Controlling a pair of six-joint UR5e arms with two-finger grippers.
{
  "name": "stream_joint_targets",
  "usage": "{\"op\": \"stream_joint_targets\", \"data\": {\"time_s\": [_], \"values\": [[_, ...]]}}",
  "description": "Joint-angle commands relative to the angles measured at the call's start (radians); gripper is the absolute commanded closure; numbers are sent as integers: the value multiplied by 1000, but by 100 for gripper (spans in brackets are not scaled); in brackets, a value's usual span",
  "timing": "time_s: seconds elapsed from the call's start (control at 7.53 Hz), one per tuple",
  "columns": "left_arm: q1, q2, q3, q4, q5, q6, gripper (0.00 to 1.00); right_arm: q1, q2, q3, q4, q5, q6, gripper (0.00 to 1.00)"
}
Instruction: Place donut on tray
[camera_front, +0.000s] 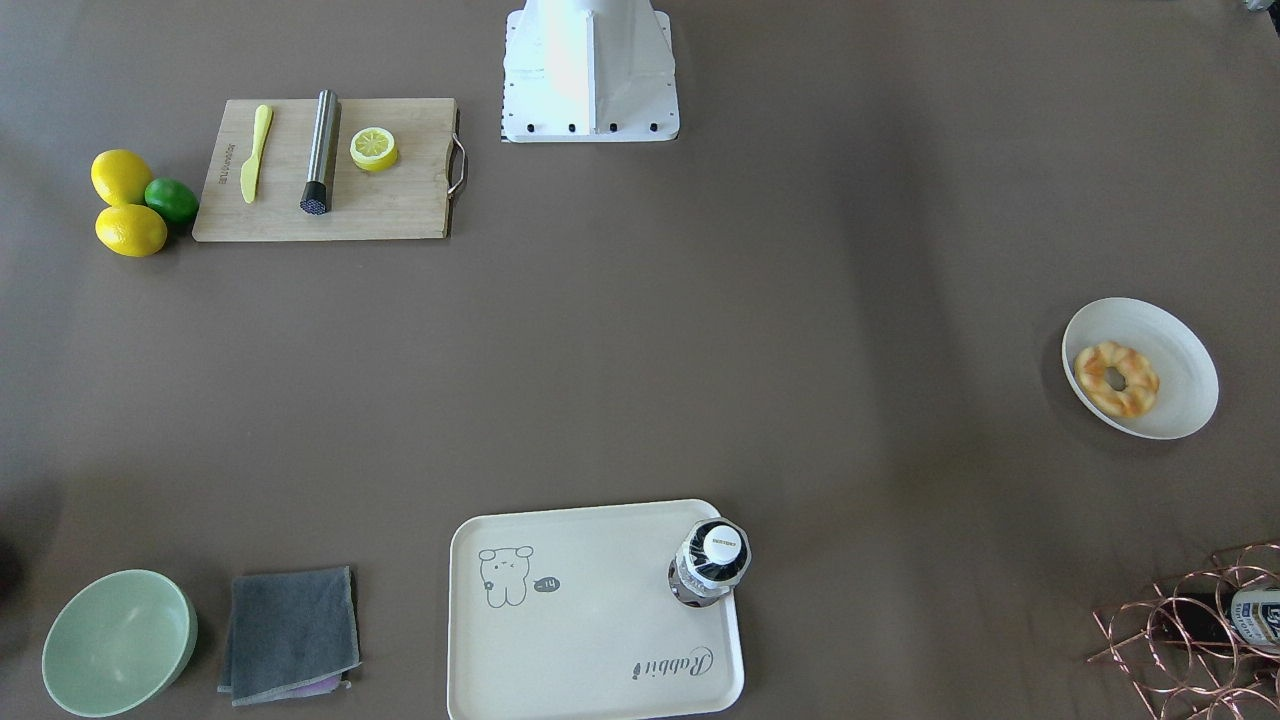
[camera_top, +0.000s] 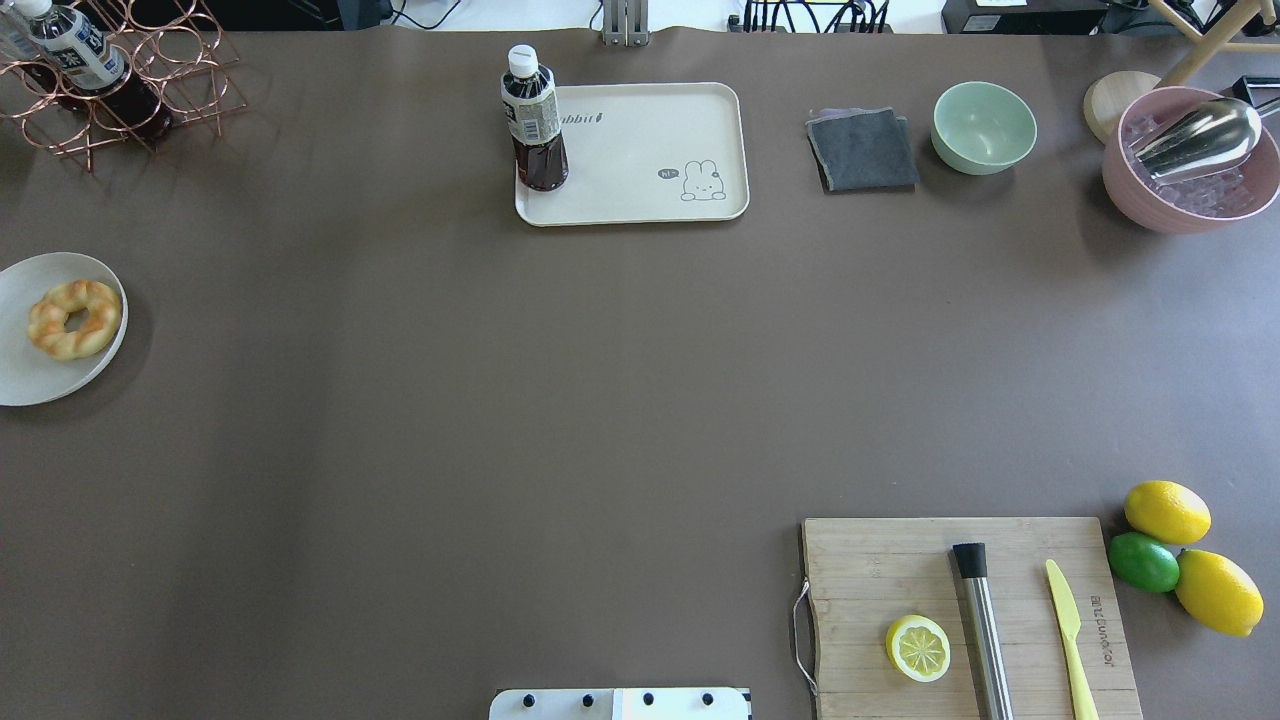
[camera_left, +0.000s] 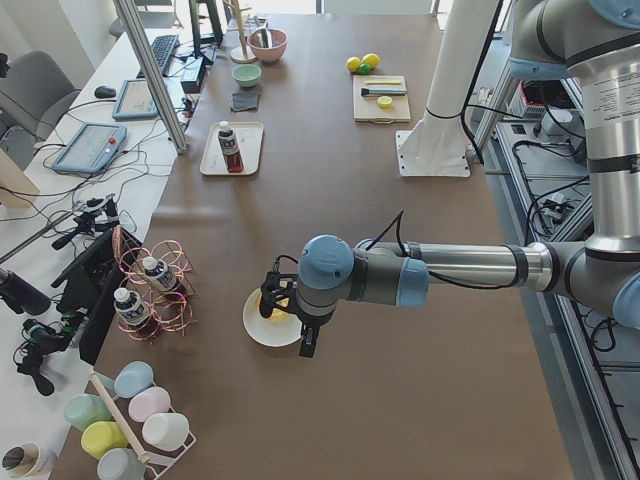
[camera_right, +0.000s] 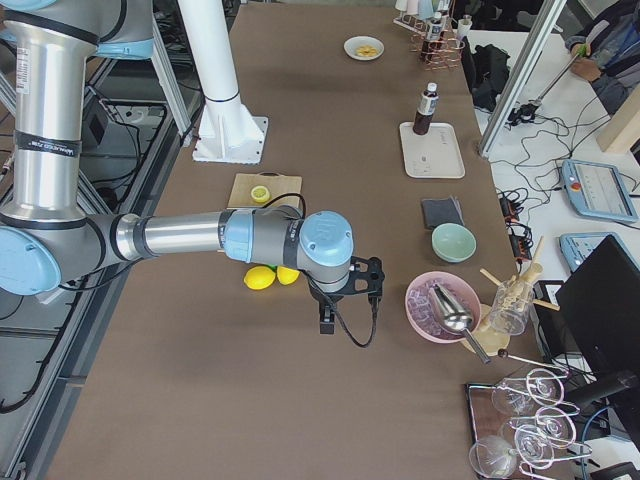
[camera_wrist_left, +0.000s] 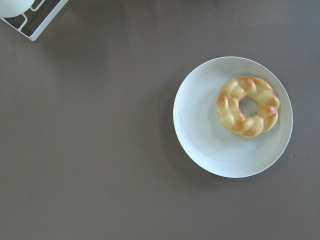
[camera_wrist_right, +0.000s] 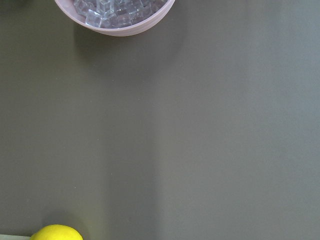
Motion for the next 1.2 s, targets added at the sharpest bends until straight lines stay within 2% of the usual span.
{"op": "stream_joint_targets", "data": {"time_s": [0.0,0.8,0.93,1.06], "values": [[9,-3,0,-2,-4,-2,2,1,-1,7,2,1,2,0],[10,5,-17,-11,-15,-5,2,0,-12,10,0,27,11,0],[10,21,-20,-27,-14,2,2,0,-21,13,2,29,11,0],[10,40,-16,-96,-12,-8,2,0,-23,18,2,30,9,0]]}}
